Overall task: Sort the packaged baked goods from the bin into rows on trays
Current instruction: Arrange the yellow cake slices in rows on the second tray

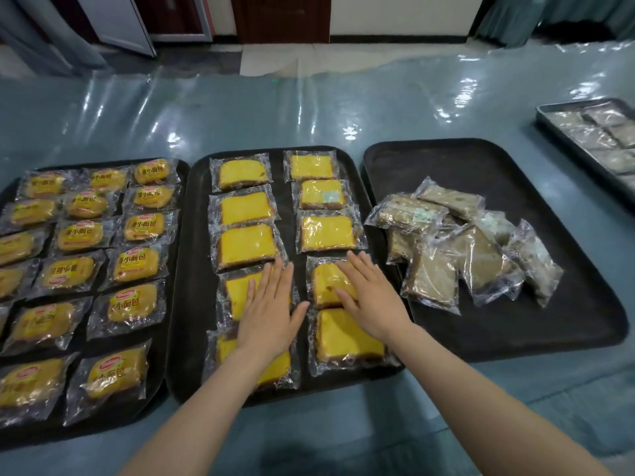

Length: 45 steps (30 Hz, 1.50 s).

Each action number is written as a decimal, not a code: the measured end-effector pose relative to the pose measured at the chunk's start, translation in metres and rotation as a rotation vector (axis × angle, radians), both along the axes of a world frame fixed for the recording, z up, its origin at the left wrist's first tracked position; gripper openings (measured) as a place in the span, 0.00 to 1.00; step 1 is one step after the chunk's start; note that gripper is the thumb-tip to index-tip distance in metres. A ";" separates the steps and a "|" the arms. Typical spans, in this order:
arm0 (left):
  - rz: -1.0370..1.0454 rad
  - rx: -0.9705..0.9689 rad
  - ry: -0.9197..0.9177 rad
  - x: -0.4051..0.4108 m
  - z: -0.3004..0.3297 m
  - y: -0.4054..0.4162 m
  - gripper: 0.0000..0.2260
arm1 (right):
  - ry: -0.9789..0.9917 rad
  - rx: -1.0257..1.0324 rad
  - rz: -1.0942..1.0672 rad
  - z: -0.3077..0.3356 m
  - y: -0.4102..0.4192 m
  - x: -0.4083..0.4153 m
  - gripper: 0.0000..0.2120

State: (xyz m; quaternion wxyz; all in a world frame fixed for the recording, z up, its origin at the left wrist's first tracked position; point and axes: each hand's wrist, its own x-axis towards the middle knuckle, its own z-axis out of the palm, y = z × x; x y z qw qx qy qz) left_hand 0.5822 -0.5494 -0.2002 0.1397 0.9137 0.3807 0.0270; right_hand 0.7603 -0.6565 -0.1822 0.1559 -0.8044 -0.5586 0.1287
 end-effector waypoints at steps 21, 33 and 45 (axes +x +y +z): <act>0.241 -0.094 0.253 0.094 -0.024 -0.077 0.36 | 0.023 -0.214 0.511 0.027 0.051 0.103 0.32; 0.311 -0.013 0.135 0.082 -0.016 -0.057 0.32 | -0.130 -0.439 0.580 0.007 0.082 0.105 0.34; 0.530 -0.036 0.142 0.071 -0.010 0.039 0.32 | -0.046 -0.311 0.411 0.013 0.166 0.113 0.31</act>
